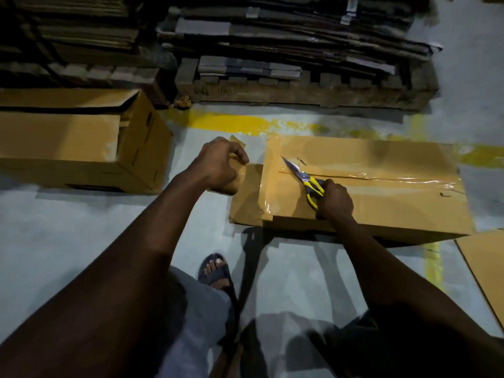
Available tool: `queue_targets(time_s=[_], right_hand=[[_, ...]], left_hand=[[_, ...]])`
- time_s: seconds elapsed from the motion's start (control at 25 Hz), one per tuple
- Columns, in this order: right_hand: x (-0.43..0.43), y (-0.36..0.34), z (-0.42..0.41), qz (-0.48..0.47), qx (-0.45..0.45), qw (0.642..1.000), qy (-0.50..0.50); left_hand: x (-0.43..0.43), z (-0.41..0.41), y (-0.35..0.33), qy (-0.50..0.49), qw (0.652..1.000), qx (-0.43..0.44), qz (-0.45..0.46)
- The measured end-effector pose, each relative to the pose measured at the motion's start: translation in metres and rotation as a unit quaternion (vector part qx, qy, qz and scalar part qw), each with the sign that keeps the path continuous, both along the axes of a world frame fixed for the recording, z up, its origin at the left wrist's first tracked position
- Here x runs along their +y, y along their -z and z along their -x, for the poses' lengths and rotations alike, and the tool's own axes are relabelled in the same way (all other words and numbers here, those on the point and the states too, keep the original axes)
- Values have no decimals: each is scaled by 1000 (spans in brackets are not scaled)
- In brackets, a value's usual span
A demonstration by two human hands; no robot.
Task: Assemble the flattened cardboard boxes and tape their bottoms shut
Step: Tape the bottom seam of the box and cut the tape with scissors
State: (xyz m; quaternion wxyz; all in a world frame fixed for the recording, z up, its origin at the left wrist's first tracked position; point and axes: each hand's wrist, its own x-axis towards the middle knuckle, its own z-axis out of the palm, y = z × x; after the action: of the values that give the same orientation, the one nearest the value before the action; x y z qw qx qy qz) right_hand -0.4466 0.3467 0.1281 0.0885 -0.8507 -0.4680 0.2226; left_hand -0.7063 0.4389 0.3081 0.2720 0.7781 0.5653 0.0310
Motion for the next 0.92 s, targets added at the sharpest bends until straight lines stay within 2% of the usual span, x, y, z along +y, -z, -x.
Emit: queue_targets(time_s=[0.16,0.24,0.28,0.32,0.4,0.48,0.52,0.92], right_hand=[[6,7,0,-22,-52,998,42],[5,5,5,-92,-93,991,39],[4,4,12,-144,-86,986,12],[3,4,22,-184,-39,982,-27],[3,9,48,-164,67,975,-135],[5,21,71,-108,63,962,-243],[5,28,78,-108,49,957,-265],[1,53,83,-131,-21,952,-275]], left_hand=[[28,6,11,29,999,23,3],[36,12,14,40,999,31,0],[38,14,15,39,999,37,-3],[39,14,15,36,998,45,-9],[38,9,13,35,998,53,-24],[36,2,10,43,997,48,-33],[35,0,9,47,997,48,-35],[32,-5,11,49,998,37,-23]])
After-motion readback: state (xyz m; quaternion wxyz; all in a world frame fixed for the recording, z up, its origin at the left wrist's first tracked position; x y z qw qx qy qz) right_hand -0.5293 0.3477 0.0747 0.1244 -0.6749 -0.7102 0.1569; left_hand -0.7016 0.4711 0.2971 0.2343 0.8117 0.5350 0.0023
